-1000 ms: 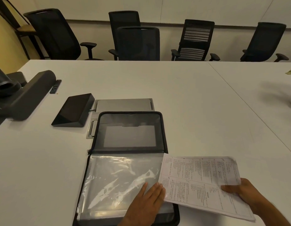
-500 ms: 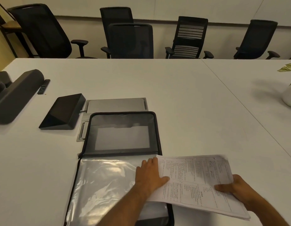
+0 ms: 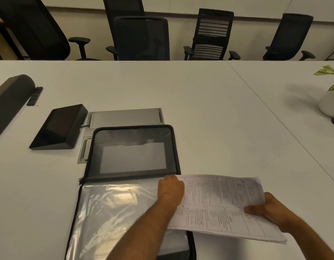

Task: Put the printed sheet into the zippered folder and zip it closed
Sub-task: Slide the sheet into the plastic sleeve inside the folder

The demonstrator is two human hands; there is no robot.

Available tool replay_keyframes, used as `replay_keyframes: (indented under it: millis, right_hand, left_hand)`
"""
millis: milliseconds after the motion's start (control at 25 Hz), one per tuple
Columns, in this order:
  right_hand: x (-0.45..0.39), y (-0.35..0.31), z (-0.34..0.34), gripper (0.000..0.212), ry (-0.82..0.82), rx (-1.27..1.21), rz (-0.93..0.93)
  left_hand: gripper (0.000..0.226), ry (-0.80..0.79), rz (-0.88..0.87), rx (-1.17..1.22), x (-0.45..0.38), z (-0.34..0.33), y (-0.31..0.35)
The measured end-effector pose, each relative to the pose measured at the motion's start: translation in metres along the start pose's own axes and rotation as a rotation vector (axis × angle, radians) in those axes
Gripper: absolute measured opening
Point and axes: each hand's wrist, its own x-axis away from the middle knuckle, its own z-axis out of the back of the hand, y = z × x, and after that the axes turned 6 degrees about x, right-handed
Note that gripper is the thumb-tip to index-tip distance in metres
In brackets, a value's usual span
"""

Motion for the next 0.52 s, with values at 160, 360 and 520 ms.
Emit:
replay_keyframes:
  millis: [160,360,520]
  right_hand:
    - [-0.009,-0.003,0.006,0.020,-0.033,0.067,-0.024]
    - [-0.016,-0.015,0.012,0.018,-0.089,0.167,-0.018]
    - [-0.026,-0.020,0.019,0.015,-0.140,0.238,0.002]
  left_hand:
    - [0.046,-0.014,0.005,0.036,-0.007,0.005,0.001]
    - [0.049,-0.020,0.015,0.094,-0.013,0.011,-0.003]
    - [0.050,-0.046,-0.014,0.153,-0.013,0.015,-0.006]
